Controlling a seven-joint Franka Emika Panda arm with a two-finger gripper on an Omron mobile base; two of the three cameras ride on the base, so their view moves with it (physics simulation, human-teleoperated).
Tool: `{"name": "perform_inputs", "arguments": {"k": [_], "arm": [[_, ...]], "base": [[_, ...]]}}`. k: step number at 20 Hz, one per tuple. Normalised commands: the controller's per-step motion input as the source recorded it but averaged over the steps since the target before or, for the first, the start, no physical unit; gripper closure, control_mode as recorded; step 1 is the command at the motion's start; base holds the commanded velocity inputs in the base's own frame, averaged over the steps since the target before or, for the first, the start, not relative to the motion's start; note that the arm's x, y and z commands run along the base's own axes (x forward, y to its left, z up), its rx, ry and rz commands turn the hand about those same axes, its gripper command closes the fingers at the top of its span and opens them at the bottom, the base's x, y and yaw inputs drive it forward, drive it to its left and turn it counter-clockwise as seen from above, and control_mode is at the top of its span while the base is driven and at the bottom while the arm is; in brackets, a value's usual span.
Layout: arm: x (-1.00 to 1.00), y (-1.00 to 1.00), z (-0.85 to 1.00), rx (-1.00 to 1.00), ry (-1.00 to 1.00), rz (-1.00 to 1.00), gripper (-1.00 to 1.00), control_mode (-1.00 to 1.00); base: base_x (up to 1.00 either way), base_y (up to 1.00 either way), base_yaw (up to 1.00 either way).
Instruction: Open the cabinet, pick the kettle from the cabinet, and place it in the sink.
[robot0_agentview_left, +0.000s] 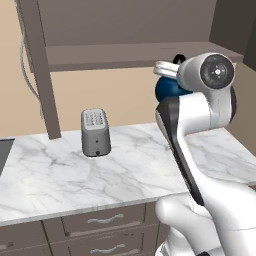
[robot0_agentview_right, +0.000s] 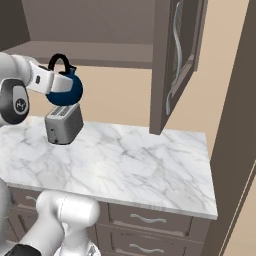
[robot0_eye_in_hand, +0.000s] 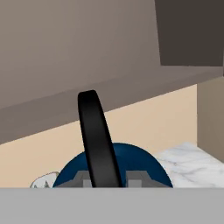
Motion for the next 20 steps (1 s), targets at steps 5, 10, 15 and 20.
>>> {"name": "perform_inputs", "arguments": {"k": [5,10,15,20], "arm": [[-0.11,0.08,-0.67,0.0,0.01,0.0,1.0,-1.0],[0.0,0.02,-0.6,0.0,0.02,0.0,1.0,-1.0],[0.0,0.04,-0.4,0.01,0.05,0.0,1.0,-1.0],[0.0,0.0,0.0,0.0,0.0,0.0,1.0,-1.0]], "base": [[0.0,0.0,0.0],[0.0,0.0,0.0],[0.0,0.0,0.0],[0.0,0.0,0.0]]}}
